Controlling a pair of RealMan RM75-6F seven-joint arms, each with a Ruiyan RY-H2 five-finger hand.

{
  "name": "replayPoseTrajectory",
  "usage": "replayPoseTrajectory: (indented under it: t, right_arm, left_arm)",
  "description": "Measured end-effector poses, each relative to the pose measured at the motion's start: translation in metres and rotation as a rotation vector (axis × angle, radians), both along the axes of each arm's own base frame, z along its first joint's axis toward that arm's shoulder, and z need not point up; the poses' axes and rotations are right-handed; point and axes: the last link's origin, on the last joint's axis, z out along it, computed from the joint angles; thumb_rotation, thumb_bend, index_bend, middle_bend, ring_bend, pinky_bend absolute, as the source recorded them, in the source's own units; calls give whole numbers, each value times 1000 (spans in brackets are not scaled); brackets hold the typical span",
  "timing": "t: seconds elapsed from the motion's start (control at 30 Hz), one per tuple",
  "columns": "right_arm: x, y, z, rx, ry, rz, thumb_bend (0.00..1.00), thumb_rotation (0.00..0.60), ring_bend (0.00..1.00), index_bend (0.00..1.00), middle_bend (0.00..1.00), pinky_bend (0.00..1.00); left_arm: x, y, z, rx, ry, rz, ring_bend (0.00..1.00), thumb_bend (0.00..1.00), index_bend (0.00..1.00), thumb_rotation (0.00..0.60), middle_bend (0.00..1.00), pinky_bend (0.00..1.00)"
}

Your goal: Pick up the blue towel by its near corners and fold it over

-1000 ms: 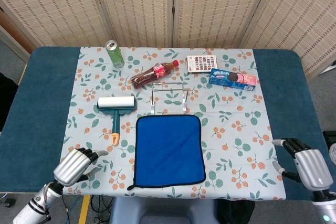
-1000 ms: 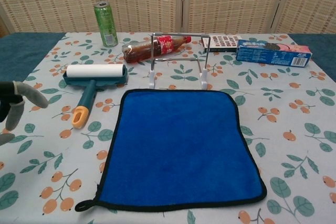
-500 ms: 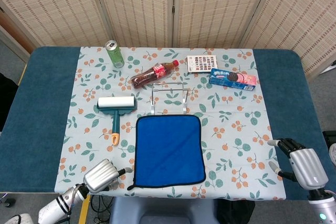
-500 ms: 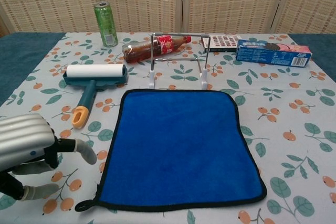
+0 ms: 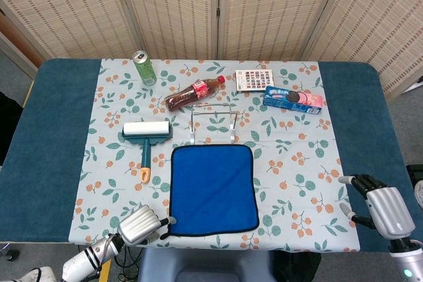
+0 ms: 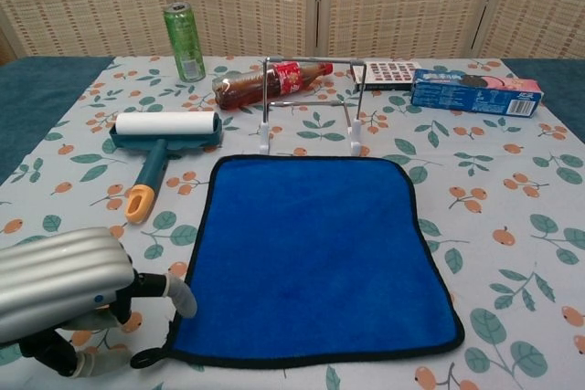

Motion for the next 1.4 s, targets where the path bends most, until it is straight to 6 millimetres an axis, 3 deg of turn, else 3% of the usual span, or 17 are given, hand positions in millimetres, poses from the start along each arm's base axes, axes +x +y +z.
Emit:
replayPoseTrajectory:
  t: [0.57, 0.8, 1.07, 1.2, 1.4]
  right_arm:
    - [-5, 3, 2, -12, -9, -13, 245, 600, 331, 318, 372, 509]
    - [-7, 4, 2, -18, -15, -17, 246, 600, 340, 318, 378, 509]
    - [-8, 4, 2, -19, -17, -17, 246, 600, 345, 317, 382, 510]
    - [-8, 3, 2, -18, -19, -15, 246, 600, 350, 318, 383, 509]
    - [-2, 0, -3, 4, -21, 21, 246, 600, 359, 318, 390, 509]
  left_arm:
    - [21, 8, -23, 1, -45, 27, 946, 312, 323, 600, 1000, 1000]
    - [23, 9, -27, -17, -65, 56, 957, 317, 419, 600, 1000, 1000]
    - [25, 11, -32, -25, -88, 62, 968, 437, 533, 600, 1000, 1000]
    - [26, 12, -33, -26, -97, 70, 972, 441, 585, 600, 1000, 1000]
    - [26, 13, -33, -20, -101, 75, 973, 441, 597, 600, 1000, 1000]
